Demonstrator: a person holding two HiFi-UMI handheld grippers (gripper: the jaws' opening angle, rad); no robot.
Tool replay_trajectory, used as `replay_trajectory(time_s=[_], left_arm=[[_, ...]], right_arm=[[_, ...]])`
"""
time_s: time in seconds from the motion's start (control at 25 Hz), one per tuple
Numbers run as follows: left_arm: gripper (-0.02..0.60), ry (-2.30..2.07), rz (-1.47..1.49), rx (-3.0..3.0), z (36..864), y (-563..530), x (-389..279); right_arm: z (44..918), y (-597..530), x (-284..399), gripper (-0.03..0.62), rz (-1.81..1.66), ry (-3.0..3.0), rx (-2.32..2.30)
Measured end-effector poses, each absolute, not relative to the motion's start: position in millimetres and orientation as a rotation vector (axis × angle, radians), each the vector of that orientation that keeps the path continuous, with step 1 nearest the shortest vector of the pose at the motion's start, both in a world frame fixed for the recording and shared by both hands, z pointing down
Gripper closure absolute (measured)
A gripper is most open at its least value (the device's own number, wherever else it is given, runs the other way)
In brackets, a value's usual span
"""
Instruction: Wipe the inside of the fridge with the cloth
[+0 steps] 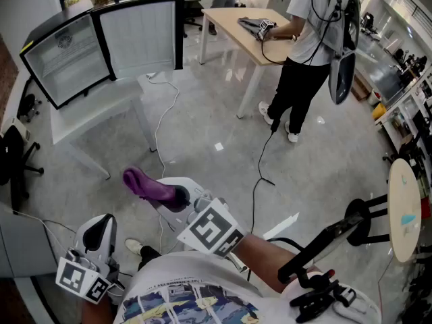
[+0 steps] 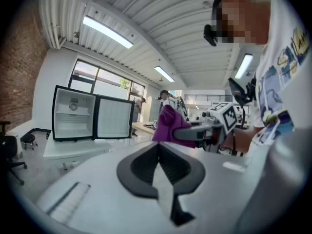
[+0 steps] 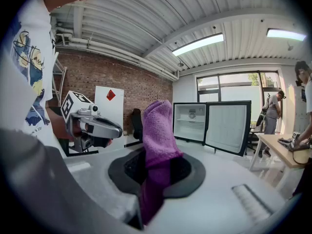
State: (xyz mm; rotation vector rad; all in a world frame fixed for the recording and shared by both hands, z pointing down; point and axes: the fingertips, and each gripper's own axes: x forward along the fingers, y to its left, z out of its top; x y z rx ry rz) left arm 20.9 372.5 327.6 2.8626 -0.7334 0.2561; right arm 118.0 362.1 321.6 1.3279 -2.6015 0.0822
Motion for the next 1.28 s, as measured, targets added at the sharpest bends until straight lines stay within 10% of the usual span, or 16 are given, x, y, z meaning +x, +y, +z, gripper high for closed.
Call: replay_trajectory(time_s=[1.28], left_arm=[[0.577, -0.894, 0.287, 2.809, 346, 314, 22]], right_arm=[[369, 292, 133, 0.540, 0.277, -2.615, 1.231]])
